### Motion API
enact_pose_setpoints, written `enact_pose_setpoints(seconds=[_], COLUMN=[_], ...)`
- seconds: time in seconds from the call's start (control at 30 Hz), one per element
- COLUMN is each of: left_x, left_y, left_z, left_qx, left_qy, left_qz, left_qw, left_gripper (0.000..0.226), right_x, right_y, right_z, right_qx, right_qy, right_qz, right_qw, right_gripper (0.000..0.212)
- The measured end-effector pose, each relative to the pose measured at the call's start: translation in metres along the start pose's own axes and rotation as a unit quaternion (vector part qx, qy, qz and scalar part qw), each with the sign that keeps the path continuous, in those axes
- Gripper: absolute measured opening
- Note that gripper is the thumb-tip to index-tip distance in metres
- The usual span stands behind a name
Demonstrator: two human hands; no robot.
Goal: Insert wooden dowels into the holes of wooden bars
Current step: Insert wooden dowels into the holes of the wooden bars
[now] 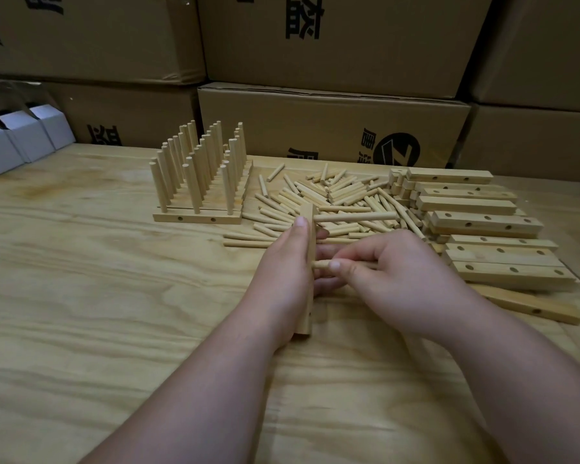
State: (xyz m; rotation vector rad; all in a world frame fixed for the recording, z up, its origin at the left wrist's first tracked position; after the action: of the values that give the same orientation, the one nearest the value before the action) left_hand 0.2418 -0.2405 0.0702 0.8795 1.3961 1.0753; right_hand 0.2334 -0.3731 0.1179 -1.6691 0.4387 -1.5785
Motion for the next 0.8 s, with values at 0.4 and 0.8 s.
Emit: enact_pose_setpoints(seconds=[0.4, 0.8], left_x=[0.008, 0.011], left_y=[-0.003, 0.002], left_z=[0.006, 0.006], left_qx=[0.009, 0.037], left_qy=[0.063, 0.097], left_qz=[-0.045, -0.203], left_qw=[0.997, 0.974], left_gripper=[0.049, 0.039], right_x=[0.025, -0.004], right_y=[0.019, 0.032], right_z=[-0.003, 0.005], right_qx=[-0.031, -0.082], right_qy=[0.252, 0.133], right_qz=[0.13, -0.24], right_qw=[0.958, 0.958], right_gripper=[0.034, 0.013])
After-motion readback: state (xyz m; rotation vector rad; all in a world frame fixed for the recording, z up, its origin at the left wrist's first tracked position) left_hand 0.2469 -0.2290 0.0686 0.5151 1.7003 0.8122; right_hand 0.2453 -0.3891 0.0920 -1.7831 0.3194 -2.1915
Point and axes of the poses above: each hand's wrist, its own z-axis towards the middle knuckle, its own x-axis out of the back of the hand, y = z × x, the point moved 5 cm from there along z, towards the middle knuckle, and after that the axes turned 7 degrees about -x, right-handed, at the moved point
